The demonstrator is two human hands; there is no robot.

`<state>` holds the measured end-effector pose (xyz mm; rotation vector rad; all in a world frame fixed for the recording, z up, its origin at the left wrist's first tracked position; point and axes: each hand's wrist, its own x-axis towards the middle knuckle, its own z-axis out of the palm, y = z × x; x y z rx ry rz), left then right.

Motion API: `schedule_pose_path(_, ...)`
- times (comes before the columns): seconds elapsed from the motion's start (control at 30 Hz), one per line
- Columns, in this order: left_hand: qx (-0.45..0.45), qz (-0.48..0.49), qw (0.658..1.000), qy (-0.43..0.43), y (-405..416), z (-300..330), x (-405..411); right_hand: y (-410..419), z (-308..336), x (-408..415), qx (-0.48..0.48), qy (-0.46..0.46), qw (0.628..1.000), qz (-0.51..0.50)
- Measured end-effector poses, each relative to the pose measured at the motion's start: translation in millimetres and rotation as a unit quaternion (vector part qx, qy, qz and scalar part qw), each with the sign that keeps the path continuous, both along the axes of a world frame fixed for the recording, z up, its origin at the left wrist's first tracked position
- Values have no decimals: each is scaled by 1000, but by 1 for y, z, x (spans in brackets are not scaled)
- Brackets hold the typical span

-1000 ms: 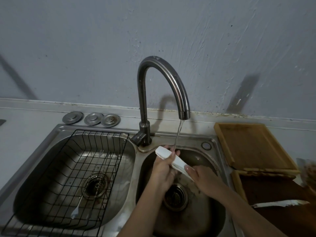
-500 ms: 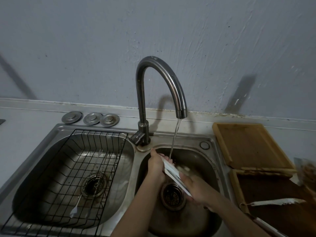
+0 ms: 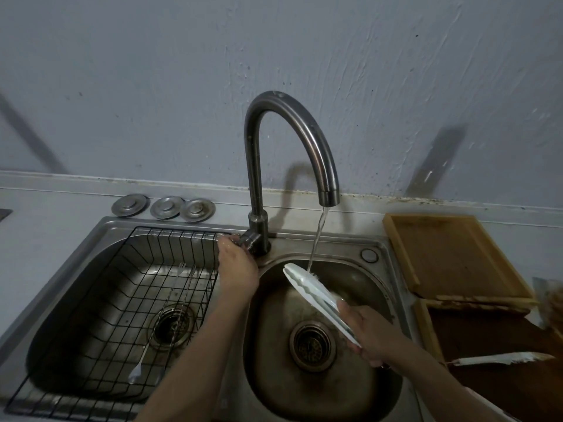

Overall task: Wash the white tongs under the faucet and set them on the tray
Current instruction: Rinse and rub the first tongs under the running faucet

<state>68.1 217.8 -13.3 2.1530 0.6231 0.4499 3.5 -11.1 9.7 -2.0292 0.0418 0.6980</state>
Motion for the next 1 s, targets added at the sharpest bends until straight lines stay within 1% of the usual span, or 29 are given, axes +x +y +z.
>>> schedule_pose_path(0.1, 76, -1, 996, 56, 1, 1, 1, -4, -9, 0, 5, 18, 1000, -8)
schedule_pose_path(0.2, 153, -16, 984, 94, 0, 5, 10, -9, -9, 6, -24, -11, 1000, -10)
schedule_pose_path(0.3, 151, -12, 985, 86, -1, 9, 18, -8, -3, 11, -58, -100, 993, -4)
schedule_pose_path(0.4, 145, -7, 985, 90, -2, 10, 18, -5, -5, 8, -66, -202, 977, -20)
schedule_pose_path(0.47, 154, -10, 983, 95, -1, 9, 18, -6, -15, 7, -97, -249, 964, 3)
schedule_pose_path(0.5, 156, -13, 983, 97, -1, 8, 17, -8, -20, 7, -149, -247, 957, 43)
schedule_pose_path(0.57, 156, -19, 982, 101, -1, 8, 15, -9, -28, 6, -298, -210, 922, 130)
schedule_pose_path(0.6, 154, -23, 983, 99, -1, 8, 15, -9, -30, 4, -340, -208, 906, 141)
schedule_pose_path(0.63, 151, -26, 983, 98, -1, 8, 13, -6, -32, 1, -341, -217, 905, 130)
schedule_pose_path(0.7, 142, -26, 985, 99, -2, 9, 12, -4, -27, 0, -305, -235, 917, 101)
schedule_pose_path(0.73, 131, -24, 986, 98, -3, 11, 12, -4, -23, 2, -310, -231, 916, 110)
schedule_pose_path(0.77, 114, -23, 989, 93, -4, 11, 12, -7, -20, 4, -329, -203, 913, 133)
schedule_pose_path(0.83, 65, -35, 994, 85, -10, 9, 12, -15, -16, 7, -376, -135, 893, 209)
schedule_pose_path(0.87, 27, -38, 995, 84, -14, 9, 12, -20, -14, 8, -388, -117, 882, 241)
schedule_pose_path(0.93, -104, -12, 992, 74, -26, 16, 8, -27, -10, 8, -385, -98, 884, 248)
schedule_pose_path(1.0, -206, 11, 976, 76, -44, 23, 7, -35, -6, 11, -370, -91, 899, 214)
